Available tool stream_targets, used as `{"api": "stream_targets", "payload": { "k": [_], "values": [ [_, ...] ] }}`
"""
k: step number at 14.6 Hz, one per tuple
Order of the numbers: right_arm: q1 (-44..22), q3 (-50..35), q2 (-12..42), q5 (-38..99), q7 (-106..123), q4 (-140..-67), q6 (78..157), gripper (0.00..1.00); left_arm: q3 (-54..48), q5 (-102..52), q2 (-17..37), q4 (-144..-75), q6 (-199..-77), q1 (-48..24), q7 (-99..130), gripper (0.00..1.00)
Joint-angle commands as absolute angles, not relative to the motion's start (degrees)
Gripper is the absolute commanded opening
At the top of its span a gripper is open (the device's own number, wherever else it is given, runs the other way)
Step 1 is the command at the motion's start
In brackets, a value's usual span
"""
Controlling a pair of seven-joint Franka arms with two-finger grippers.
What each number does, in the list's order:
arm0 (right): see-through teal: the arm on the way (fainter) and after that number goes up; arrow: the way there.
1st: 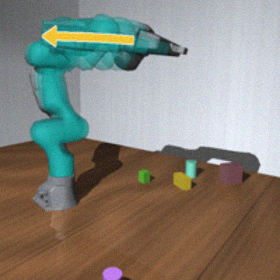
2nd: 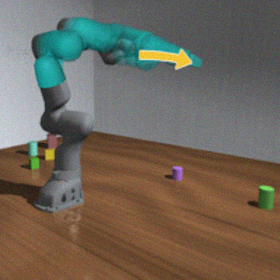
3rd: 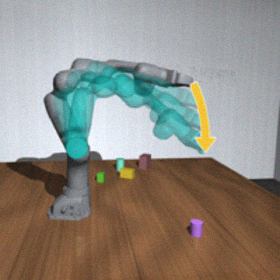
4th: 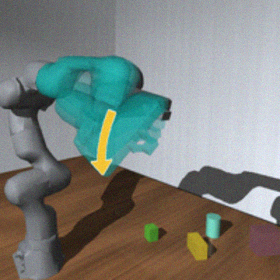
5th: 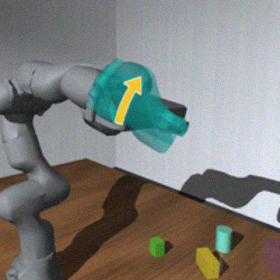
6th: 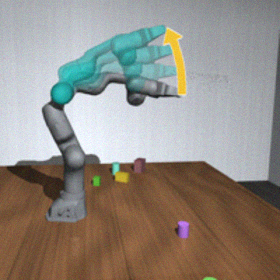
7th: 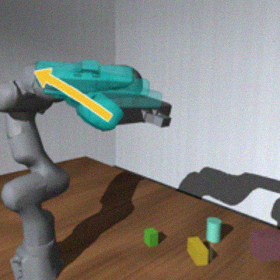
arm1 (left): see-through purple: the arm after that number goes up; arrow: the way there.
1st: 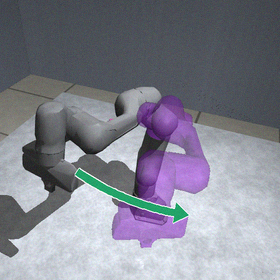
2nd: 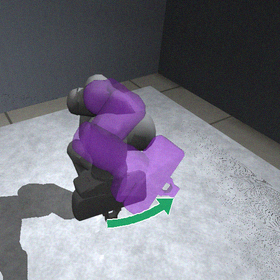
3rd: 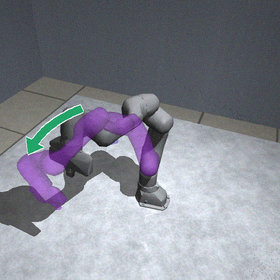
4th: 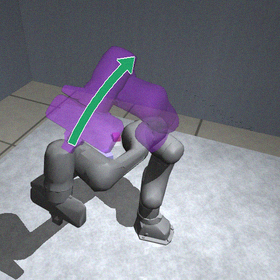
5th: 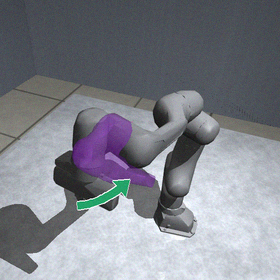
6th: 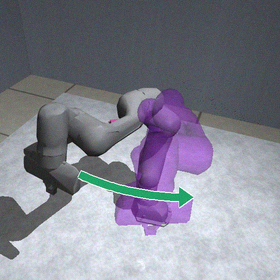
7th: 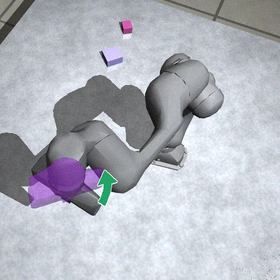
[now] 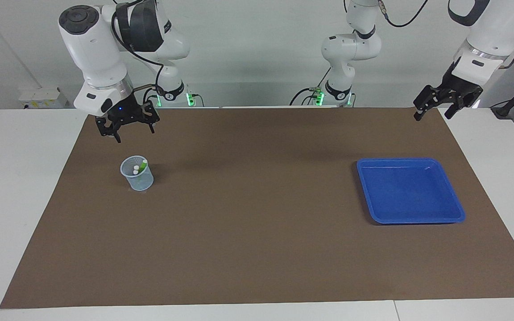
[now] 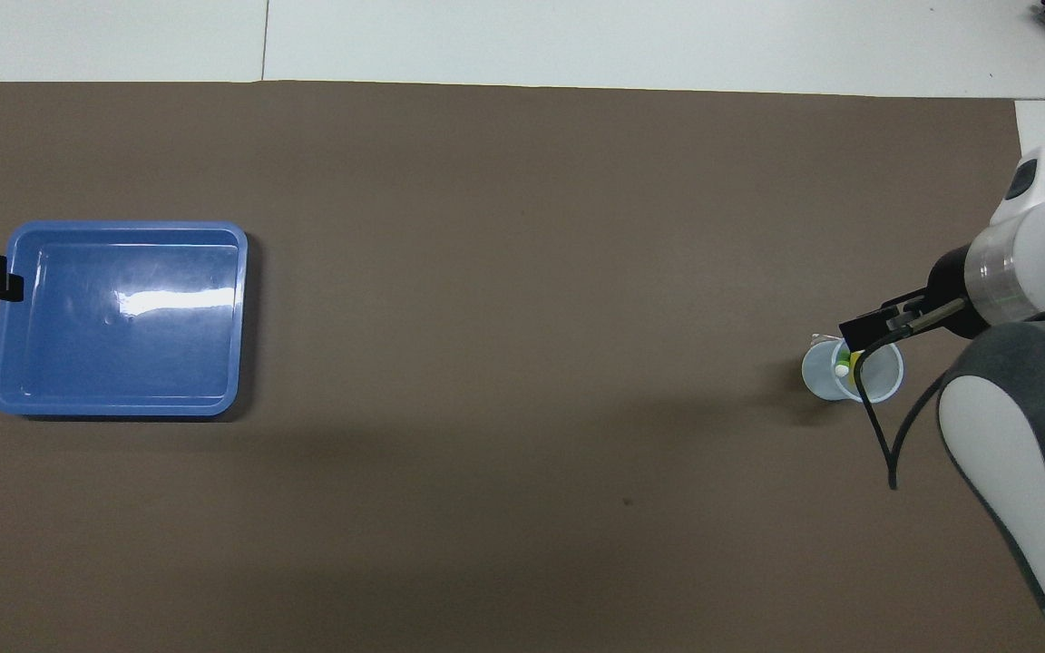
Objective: Transfer and insert pens with both arms
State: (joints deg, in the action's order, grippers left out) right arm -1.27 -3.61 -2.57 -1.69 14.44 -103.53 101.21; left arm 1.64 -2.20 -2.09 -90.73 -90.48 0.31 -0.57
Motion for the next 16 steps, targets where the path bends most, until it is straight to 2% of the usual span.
{"api": "stream_targets", "payload": {
  "k": [1, 16],
  "values": [
    [-1.32, -3.26, -2.19, -2.55, 12.75, -103.71, 101.17, 1.0, 1.05, -2.81, -2.81, -90.88, -91.23, 0.53, 1.31, 1.0],
    [-1.85, -1.67, -2.64, -2.55, 11.25, -102.22, 99.93, 1.0, 1.23, -2.55, -2.9, -90.88, -91.67, 0.79, 1.32, 1.0]
  ]
}}
